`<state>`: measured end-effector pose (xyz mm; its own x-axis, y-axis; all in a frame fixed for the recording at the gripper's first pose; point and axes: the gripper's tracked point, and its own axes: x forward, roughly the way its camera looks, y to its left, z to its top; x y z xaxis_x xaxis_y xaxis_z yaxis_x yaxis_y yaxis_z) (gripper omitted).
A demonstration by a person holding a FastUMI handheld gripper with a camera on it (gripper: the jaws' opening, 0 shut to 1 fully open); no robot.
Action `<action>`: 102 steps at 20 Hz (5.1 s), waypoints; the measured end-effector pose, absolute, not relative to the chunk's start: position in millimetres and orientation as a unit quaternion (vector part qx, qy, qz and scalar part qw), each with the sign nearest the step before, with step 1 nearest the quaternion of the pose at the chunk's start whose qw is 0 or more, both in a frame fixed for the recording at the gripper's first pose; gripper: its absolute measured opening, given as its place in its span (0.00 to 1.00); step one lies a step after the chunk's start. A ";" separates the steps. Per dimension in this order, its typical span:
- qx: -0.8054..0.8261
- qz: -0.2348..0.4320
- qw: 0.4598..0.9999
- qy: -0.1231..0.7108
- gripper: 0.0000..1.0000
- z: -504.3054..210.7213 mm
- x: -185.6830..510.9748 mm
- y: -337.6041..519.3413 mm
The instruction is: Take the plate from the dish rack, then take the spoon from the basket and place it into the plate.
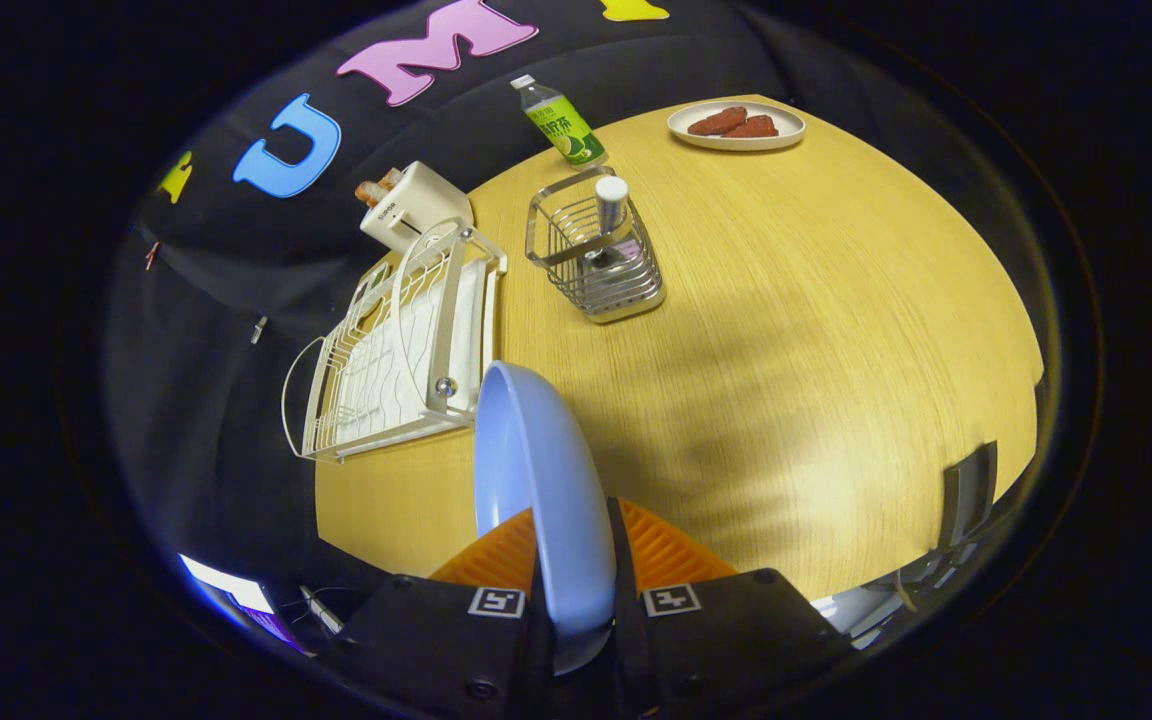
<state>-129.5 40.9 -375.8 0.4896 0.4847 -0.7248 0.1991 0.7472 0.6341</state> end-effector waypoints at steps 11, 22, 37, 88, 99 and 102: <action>0.320 0.062 0.787 0.523 0.50 -405.7 -125.5 23.9; 0.263 0.029 0.840 0.473 0.63 -385.0 -99.7 -15.2; 0.142 0.058 0.912 0.379 0.56 -330.8 10.0 -47.3; 0.168 0.150 0.859 0.460 0.19 -357.3 -186.0 79.8; 0.161 0.142 0.864 0.456 0.97 -358.7 -184.5 76.8; 0.153 0.142 0.870 0.447 0.98 -352.3 -178.5 74.0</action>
